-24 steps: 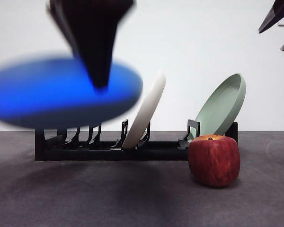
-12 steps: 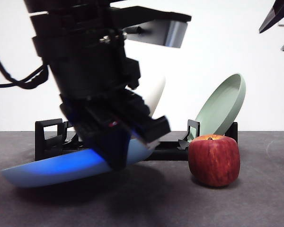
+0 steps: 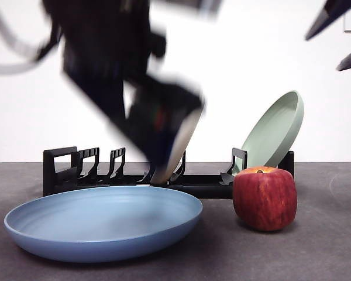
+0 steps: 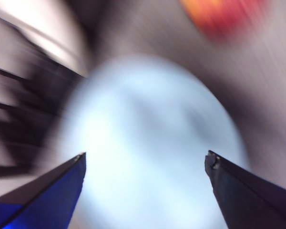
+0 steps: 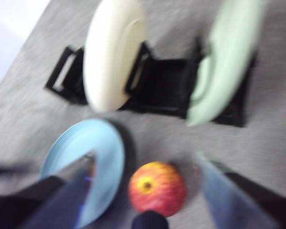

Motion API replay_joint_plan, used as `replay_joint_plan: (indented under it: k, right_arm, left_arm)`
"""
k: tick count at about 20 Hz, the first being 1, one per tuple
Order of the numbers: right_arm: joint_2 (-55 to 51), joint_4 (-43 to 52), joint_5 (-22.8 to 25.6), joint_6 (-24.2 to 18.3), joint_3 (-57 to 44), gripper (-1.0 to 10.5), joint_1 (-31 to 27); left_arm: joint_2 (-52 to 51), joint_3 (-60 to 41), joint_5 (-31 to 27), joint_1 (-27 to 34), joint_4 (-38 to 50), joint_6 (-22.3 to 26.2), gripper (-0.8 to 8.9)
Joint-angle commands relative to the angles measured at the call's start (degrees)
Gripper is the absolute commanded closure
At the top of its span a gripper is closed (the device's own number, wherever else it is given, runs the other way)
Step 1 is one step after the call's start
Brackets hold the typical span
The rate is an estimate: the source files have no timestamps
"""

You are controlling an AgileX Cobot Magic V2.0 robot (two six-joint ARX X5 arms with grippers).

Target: Take the blue plate from the plate rack,put the plate on the table,take the apple from the table,put the apple in the plate

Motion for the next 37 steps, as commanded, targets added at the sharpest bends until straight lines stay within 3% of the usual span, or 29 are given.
replay_joint_plan:
  k: [1, 4, 8, 12, 15, 25, 26, 29, 35, 37]
  right_arm:
    - [0.22, 0.09, 0.76, -0.48, 0.39, 4.6, 4.63]
    - [1.05, -0.13, 7.48, -1.53, 1.62, 4.0, 12.04]
    - [6.4, -5.62, 23.1, -4.57, 6.36, 3.7, 22.23]
    - [16.2, -8.98, 27.63, -5.38, 10.1, 3.7, 27.47]
    - [24.09, -8.46, 31.63, -6.32, 10.43, 3.7, 28.81]
    - [41.42, -6.43, 31.47, -6.16, 10.43, 4.0, 28.94]
    - [41.53, -6.4, 31.45, -5.57, 10.43, 5.0, 28.94]
    - [41.53, -6.29, 31.36, -5.35, 10.43, 9.6, 28.94]
    - [37.7, -6.27, 30.91, -4.28, 12.13, 9.6, 29.86]
    - [35.52, -6.19, 25.14, -4.28, 14.99, 9.6, 31.19]
  left_arm:
    - [-4.79, 5.99, -6.71, -0.11, -3.39, 1.27, 3.96]
    - [-10.34, 15.26, -14.05, -0.04, -6.14, 4.9, 3.96]
    - [-15.12, 29.4, -21.66, -0.04, -9.2, 8.46, 3.98]
    - [-16.96, 42.42, -23.1, -0.04, -13.84, 9.07, 4.02]
    - [-17.77, 46.86, -23.21, -0.04, -15.98, 9.07, 4.04]
    - [-18.43, 47.19, -24.92, -0.04, -24.13, 5.77, 4.04]
    - [-18.43, 47.19, -24.94, -0.04, -24.74, 5.77, 4.04]
    - [-18.43, 47.19, -25.09, -0.04, -26.23, 5.55, 4.04]
    - [-18.43, 47.19, -25.99, -0.04, -26.88, 5.53, 4.04]
    - [-18.43, 47.19, -26.03, -0.04, -26.8, 5.55, 4.05]
